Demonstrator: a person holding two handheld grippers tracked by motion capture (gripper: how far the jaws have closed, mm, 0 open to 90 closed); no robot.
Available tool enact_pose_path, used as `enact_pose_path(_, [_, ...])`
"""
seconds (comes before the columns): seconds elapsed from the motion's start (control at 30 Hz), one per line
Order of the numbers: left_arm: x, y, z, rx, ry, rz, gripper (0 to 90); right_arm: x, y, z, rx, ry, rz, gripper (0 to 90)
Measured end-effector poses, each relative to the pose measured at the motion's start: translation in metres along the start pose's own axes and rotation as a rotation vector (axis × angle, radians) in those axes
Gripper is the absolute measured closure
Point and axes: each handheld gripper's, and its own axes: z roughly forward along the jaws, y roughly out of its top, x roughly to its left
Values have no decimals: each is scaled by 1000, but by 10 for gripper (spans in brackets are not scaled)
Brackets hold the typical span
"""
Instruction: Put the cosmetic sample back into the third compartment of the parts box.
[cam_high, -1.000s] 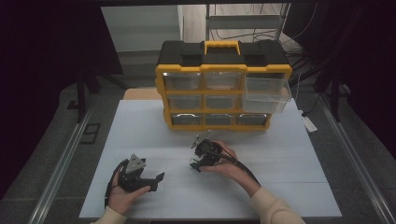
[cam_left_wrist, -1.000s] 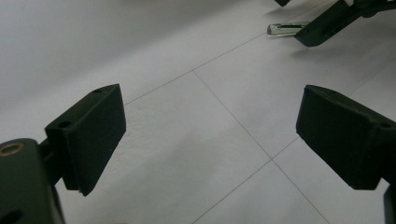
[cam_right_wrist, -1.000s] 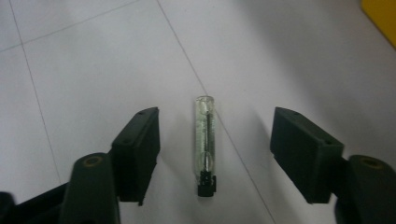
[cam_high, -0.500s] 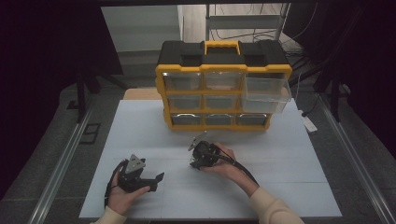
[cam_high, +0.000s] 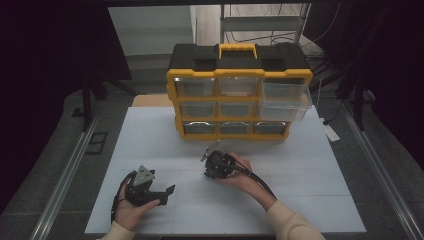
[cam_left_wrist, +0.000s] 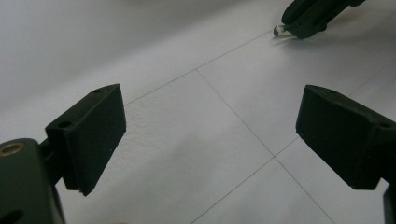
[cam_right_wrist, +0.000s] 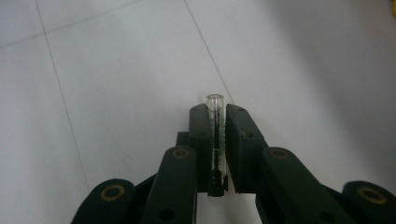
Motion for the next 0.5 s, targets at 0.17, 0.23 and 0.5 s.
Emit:
enact_pose_path(0.17, [0, 0, 0, -1, 0, -2, 90, -1, 1, -10, -41, 3, 11, 810])
enact_pose_path(0.23, [0, 0, 0, 0, 1, -1, 90, -2, 1, -15, -67, 6, 12, 811])
enact_pose_path(0.5, [-1, 0, 0, 0, 3, 0, 90, -2, 0, -34, -128, -9, 40, 810])
